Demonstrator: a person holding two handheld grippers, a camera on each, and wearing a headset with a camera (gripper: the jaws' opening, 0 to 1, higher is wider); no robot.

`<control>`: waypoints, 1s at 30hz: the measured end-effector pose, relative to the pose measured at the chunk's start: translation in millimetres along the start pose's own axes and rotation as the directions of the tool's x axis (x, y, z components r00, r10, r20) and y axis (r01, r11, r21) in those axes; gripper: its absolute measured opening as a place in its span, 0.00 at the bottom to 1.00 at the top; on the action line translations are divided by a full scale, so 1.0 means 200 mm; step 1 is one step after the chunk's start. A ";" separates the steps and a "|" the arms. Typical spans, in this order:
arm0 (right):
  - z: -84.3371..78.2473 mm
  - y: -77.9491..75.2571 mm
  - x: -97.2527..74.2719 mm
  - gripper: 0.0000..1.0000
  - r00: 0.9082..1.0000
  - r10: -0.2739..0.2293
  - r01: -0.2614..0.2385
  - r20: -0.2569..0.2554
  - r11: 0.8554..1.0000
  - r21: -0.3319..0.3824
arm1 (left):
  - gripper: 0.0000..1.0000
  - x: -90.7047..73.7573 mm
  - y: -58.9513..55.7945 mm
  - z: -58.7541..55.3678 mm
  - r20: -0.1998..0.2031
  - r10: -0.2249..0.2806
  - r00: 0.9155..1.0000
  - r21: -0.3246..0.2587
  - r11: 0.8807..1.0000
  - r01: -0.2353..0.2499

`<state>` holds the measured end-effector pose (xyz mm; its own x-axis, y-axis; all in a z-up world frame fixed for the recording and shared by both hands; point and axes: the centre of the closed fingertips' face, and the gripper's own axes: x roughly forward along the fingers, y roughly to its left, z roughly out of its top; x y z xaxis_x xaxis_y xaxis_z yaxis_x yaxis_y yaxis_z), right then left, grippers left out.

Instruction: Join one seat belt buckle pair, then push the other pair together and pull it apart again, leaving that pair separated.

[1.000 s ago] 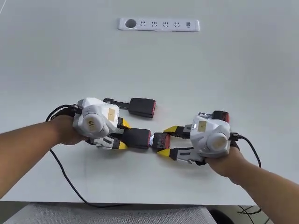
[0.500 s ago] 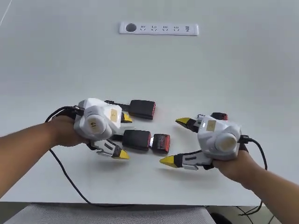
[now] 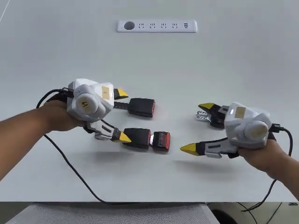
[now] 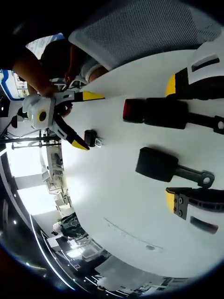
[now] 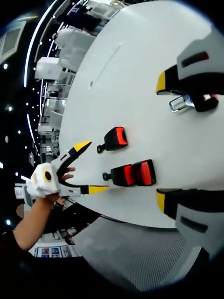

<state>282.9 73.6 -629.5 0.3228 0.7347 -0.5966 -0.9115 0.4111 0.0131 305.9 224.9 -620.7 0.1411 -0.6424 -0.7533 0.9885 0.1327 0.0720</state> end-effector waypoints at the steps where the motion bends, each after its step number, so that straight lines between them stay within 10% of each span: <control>1: -0.01 -0.02 -0.02 0.82 1.000 -0.001 0.001 -0.001 1.000 0.003 | 0.80 0.00 0.01 0.00 0.000 0.004 1.000 0.005 1.000 -0.004; 11: -0.13 -0.21 -0.16 0.81 0.997 -0.035 0.037 -0.066 0.999 0.029 | 0.79 0.01 0.16 0.02 -0.020 0.025 0.999 0.033 0.999 -0.024; 30: -0.33 -0.28 -0.18 0.67 0.984 0.069 -0.061 -0.165 0.997 0.052 | 0.68 0.22 0.20 -0.05 -0.076 -0.048 0.996 0.050 0.997 0.051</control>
<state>304.7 -11.6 -661.8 0.2124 0.6622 -0.7186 -0.9152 0.3926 0.0913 350.1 209.7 -656.8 0.0894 -0.5889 -0.8032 0.9959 0.0618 0.0655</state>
